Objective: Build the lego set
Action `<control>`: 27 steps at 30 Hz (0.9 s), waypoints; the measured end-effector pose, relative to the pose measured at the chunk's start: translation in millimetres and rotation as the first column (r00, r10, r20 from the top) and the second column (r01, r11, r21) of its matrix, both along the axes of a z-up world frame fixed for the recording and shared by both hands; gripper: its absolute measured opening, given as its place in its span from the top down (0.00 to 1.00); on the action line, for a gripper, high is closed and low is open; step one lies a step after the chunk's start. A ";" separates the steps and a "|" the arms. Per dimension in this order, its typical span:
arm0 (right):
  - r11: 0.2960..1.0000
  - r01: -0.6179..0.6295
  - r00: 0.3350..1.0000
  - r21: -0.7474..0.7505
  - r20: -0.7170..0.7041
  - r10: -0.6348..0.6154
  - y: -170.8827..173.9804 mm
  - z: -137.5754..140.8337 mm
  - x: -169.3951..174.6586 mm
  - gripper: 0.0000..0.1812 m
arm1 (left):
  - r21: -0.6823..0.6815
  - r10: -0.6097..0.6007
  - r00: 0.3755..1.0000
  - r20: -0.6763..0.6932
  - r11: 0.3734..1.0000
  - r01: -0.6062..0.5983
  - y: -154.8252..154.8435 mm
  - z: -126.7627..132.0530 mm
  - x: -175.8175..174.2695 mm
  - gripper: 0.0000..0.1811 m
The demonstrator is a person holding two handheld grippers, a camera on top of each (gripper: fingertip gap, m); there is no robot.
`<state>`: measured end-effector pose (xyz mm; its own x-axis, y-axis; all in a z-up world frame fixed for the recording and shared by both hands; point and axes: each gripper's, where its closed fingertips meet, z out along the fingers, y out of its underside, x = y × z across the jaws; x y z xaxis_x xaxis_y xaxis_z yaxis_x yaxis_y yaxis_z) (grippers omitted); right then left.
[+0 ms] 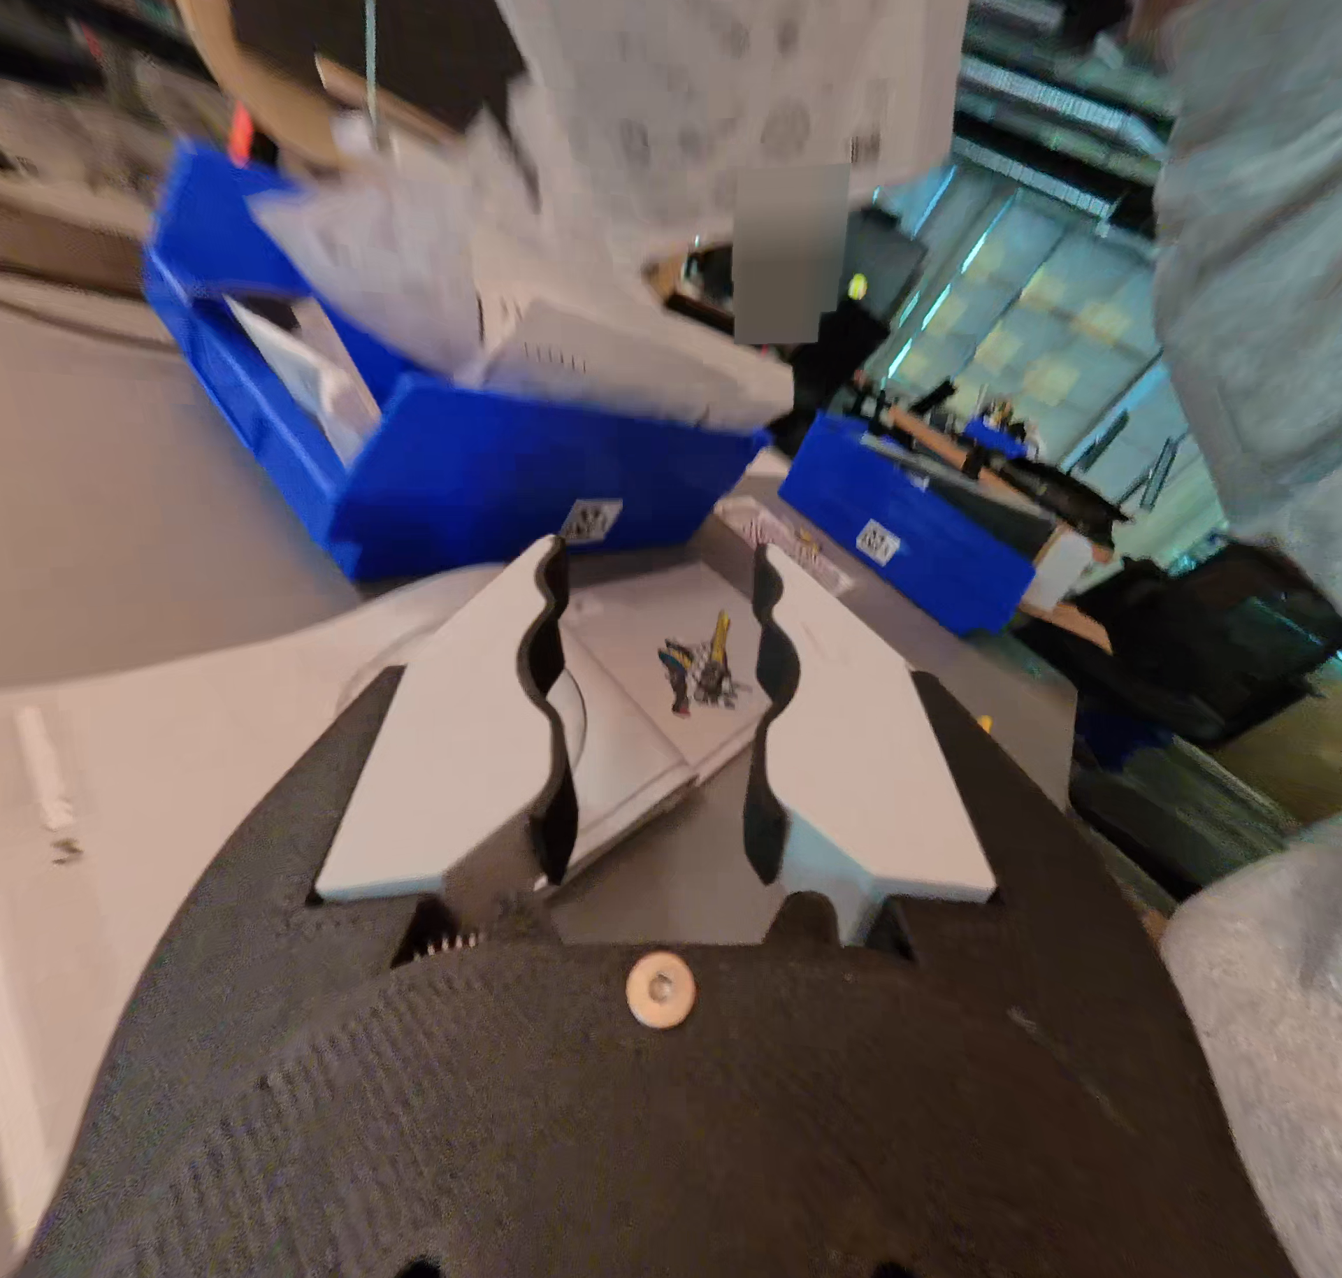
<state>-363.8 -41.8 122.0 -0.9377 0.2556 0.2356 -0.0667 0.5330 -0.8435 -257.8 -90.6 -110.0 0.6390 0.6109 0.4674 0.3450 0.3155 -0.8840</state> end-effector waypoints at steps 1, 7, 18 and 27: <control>1.000 -0.020 0.999 -0.009 0.027 0.020 -6.8 -1.4 14.4 1.00 | 0.030 0.021 0.999 -0.046 0.999 -0.020 -10.0 12.0 0.8 0.69; 0.995 -0.093 0.956 -0.033 0.275 0.099 -45.4 -55.0 106.8 1.00 | 0.118 0.098 0.968 -0.231 0.990 -0.072 -78.0 67.6 20.3 0.50; 0.986 -0.067 0.789 -0.153 0.596 0.146 -75.5 -167.7 214.5 1.00 | -0.260 -0.165 0.907 -0.387 0.963 0.064 -80.0 61.8 77.7 0.72; 0.940 0.208 0.901 -0.271 0.428 -0.077 -55.6 -170.6 181.2 0.98 | -0.158 -0.271 0.919 -0.286 0.959 0.234 -69.1 67.6 85.2 1.00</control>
